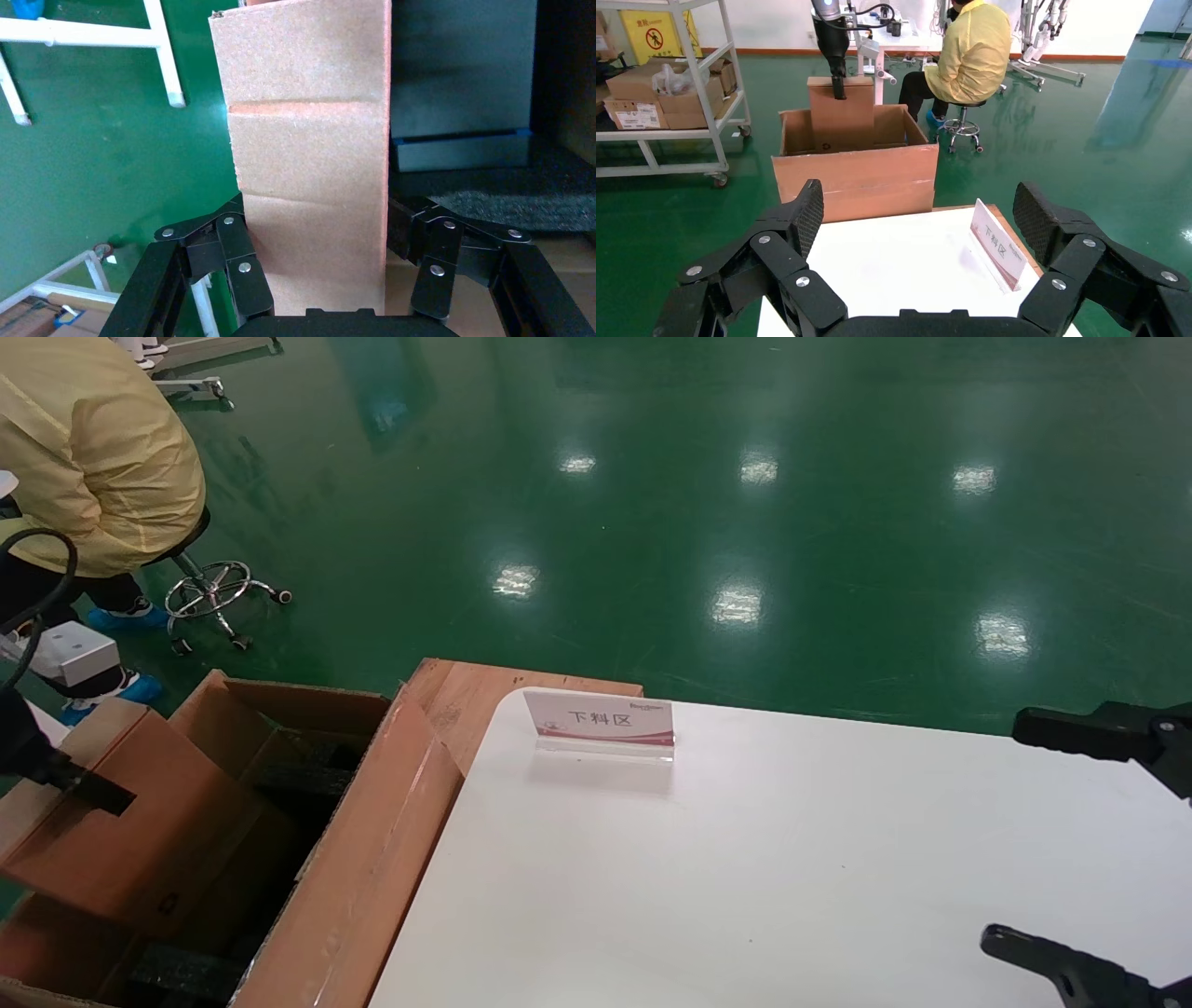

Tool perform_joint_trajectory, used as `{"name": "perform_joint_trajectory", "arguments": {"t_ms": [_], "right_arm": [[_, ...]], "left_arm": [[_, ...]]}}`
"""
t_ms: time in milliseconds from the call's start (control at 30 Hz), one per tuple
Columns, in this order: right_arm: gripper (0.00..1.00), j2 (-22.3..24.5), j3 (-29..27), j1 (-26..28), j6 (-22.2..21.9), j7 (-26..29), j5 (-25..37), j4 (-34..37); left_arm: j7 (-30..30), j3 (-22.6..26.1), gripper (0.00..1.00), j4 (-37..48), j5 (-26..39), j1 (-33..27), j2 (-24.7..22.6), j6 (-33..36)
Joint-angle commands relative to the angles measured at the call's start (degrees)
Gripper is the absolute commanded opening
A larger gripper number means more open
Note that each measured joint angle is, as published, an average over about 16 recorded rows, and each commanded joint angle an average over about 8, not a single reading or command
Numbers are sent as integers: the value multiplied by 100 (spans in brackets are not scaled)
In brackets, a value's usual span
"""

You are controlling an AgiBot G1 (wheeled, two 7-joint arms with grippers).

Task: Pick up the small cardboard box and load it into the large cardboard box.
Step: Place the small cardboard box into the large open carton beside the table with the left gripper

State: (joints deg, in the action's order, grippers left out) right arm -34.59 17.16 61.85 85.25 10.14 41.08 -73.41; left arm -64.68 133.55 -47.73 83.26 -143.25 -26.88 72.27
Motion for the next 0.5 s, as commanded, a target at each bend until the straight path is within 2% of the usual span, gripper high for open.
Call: {"name": "perform_joint_trajectory", "arguments": {"t_ms": [33, 500], "right_arm": [[100, 0, 1, 0, 0, 0, 0, 0], [100, 2, 5, 1, -2, -2, -3, 0]], "left_arm": [[71, -14, 0, 165, -78, 131, -81, -70], [400, -136, 0, 1375, -728, 1238, -529, -292]]}}
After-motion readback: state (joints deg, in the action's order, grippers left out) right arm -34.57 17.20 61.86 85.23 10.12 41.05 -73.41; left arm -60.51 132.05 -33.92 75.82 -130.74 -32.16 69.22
